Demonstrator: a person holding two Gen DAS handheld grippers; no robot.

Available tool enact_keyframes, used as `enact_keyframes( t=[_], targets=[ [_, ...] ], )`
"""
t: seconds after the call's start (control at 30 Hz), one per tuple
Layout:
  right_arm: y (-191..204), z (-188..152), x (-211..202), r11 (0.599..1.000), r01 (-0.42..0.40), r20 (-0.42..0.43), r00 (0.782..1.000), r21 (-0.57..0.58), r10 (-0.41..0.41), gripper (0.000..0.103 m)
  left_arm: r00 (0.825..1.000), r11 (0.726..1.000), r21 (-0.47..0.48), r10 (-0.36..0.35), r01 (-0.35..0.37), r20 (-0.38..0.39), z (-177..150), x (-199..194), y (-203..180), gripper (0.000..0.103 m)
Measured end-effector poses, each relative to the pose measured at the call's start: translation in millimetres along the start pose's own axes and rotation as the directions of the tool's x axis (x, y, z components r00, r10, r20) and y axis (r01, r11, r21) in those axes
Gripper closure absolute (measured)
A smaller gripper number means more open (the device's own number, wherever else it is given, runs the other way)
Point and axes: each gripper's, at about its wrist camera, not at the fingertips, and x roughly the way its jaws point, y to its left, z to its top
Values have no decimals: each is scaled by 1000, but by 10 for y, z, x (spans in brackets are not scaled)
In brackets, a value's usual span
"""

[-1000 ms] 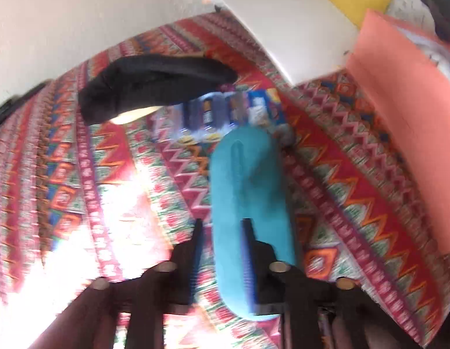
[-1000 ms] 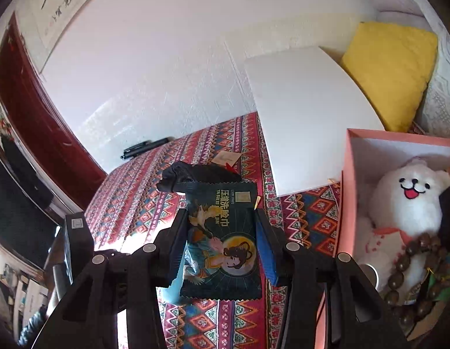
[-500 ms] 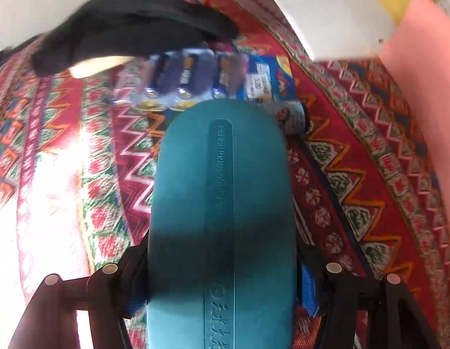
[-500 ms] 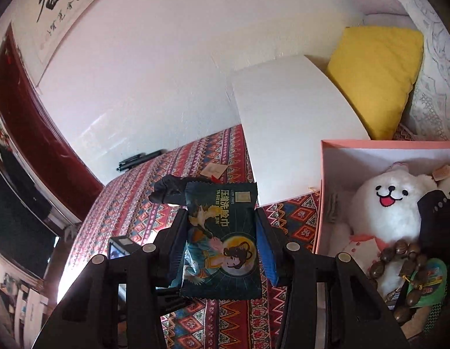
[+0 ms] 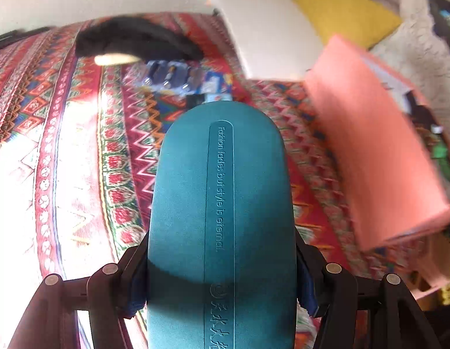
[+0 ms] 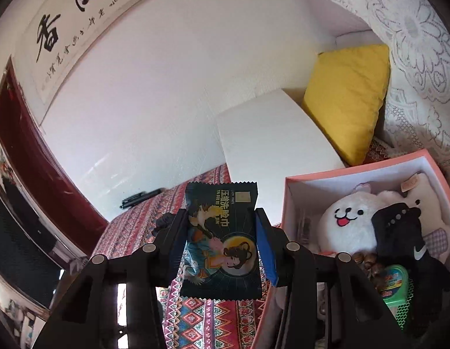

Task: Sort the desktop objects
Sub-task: 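Carry the teal case and snack packet into the orange box and release both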

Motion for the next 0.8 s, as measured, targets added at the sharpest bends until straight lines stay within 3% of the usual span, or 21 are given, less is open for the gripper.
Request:
enact_keyframes(
  t=[0.13, 0.3, 0.47, 0.57, 0.6, 0.67, 0.73, 0.8],
  targets=[
    [-141, 95, -307, 999, 35, 67, 997, 22, -37, 55, 995, 996, 26, -82, 81, 55, 146, -252, -283, 37],
    [-438, 188, -737, 993, 97, 143, 984, 73, -106, 55, 974, 978, 113, -190, 176, 126, 540, -444, -857, 37],
    [-785, 247, -981, 981, 150, 170, 971, 126, -170, 55, 944, 942, 212, -295, 261, 147, 994, -412, -1592, 37],
    [-876, 275, -990, 978, 176, 157, 969, 114, -193, 51, 942, 933, 248, -303, 262, 144, 1221, -290, -2029, 36],
    [-883, 283, -979, 977, 190, 150, 967, 101, -204, 47, 945, 933, 253, -296, 254, 142, 1293, -249, -2154, 35],
    [-896, 297, -983, 975, 204, 157, 964, 90, -216, 6, 947, 941, 255, -270, 221, 175, 1398, -268, -2289, 19],
    [-907, 310, -1001, 974, 210, 175, 959, 90, -223, 0, 935, 948, 241, -264, 207, 237, 1434, -394, -2272, 5],
    [-904, 319, -1004, 973, 214, 189, 955, 88, -227, 0, 926, 958, 224, -241, 179, 292, 1439, -485, -2137, 1]
  ],
)
